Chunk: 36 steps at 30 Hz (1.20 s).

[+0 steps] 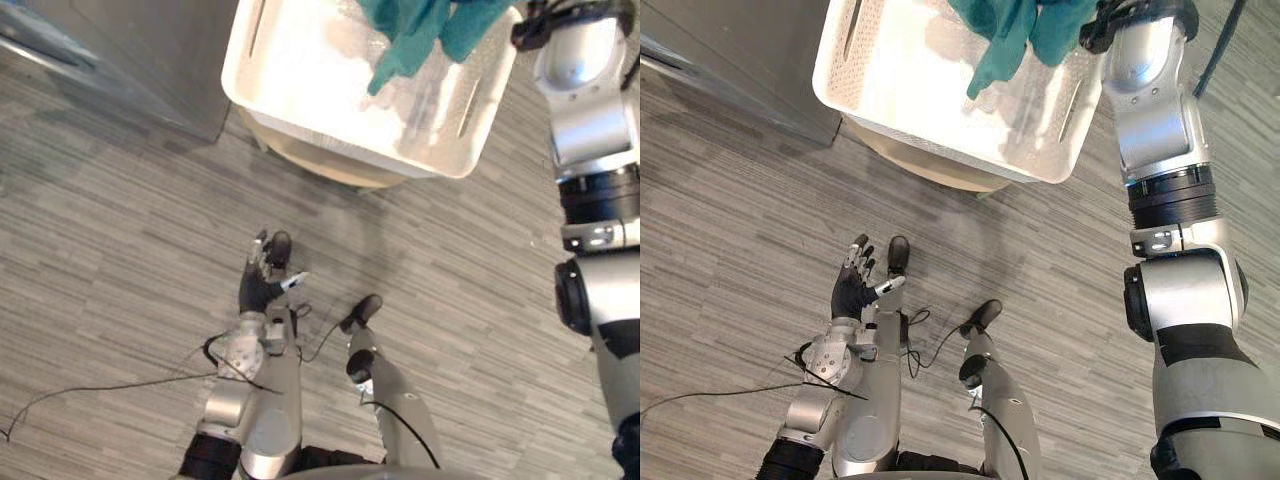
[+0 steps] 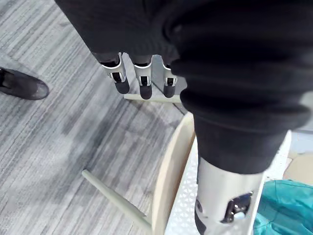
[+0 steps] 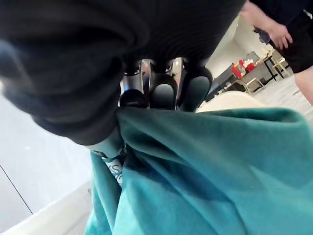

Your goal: Pick up the laundry basket with both hands and put the clothes into the washing machine.

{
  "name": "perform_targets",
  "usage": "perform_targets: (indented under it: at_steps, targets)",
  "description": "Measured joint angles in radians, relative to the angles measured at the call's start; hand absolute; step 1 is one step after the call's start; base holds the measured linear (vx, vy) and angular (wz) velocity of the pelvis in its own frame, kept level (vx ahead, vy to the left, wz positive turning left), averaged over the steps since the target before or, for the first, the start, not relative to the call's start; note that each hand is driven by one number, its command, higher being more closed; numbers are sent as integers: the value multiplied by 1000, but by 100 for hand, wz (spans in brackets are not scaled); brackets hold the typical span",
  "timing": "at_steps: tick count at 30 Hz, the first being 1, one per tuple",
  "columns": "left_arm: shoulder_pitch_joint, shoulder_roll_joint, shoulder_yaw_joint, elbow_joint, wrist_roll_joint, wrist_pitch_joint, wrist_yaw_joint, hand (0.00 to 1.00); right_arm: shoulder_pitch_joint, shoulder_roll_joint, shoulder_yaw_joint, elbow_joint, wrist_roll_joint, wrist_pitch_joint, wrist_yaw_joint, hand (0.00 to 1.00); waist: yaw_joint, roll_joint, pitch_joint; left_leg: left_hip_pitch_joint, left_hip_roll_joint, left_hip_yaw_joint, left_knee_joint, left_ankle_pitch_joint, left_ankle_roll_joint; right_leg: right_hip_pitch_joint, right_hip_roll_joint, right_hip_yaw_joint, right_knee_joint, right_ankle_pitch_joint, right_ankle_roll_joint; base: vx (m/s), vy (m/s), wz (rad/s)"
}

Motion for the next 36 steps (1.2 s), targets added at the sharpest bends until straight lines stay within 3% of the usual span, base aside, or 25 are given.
perform_targets:
  at_steps: [5,7,9,13,16,17,19,23,30,34,36]
  targets:
    - [-99,31,-12,-97,108,-1,35,0,15,-1,-43,-116,7,-14,-20,100,-14,0,0,58,2,33,-10,-2,-1,19,-12,30,27,-7,-7,30,60,-14]
    - [-185,52,-20,-165,162,-15,52,0,48,-2,-46,-210,18,-42,-20,100,-44,0,0,98,-3,51,-24,-4,-4,36,-24,43,45,-12,-6,16,54,-14]
    - [-228,63,-24,-187,187,-21,63,0,60,-1,-46,-239,26,-49,-17,100,-53,1,0,125,-5,64,-44,-5,-5,44,-28,53,53,-15,-4,18,32,-11]
    - [-344,70,-23,-204,261,-21,103,0,102,-1,-46,-287,41,-76,11,100,-71,1,-5,211,-15,106,-80,0,0,75,-46,86,82,-28,2,32,14,-16]
    - [-388,71,-9,-222,309,-16,111,0,133,-1,-47,-313,47,-78,51,100,-102,2,-5,276,-27,126,-93,2,3,125,-53,95,83,-33,7,81,-12,-3]
    - [-405,69,-8,-222,321,-14,112,0,155,0,-47,-327,49,-78,70,100,-107,7,-25,303,-34,134,-111,2,3,140,-58,102,83,-40,16,92,-8,-7]
    - [-411,70,-6,-221,352,-8,112,0,246,1,-46,-373,76,-82,115,100,-120,12,-132,304,-44,146,-143,1,3,121,-65,110,82,-50,24,154,-10,-7]
    - [-453,76,25,-220,370,12,105,0,275,0,-42,-393,97,-81,172,100,-144,25,-164,335,-53,154,-143,2,3,148,-74,113,82,-51,26,107,-14,-4]
    - [-531,106,29,-145,361,38,83,0,285,-4,22,-399,201,-81,257,100,-177,36,-217,380,-57,180,-144,2,3,170,-80,148,79,-51,26,24,-7,-13]
    - [-547,126,25,-128,258,41,46,0,287,-11,89,-399,246,-81,296,100,-196,63,-234,379,-57,183,-146,-1,5,168,-80,147,80,-51,26,-34,4,0]
    - [-564,183,4,-88,147,22,-5,0,289,-20,130,-399,274,-81,318,100,-196,77,-243,379,-57,187,-146,-4,9,165,-80,152,79,-49,25,-43,5,-4]
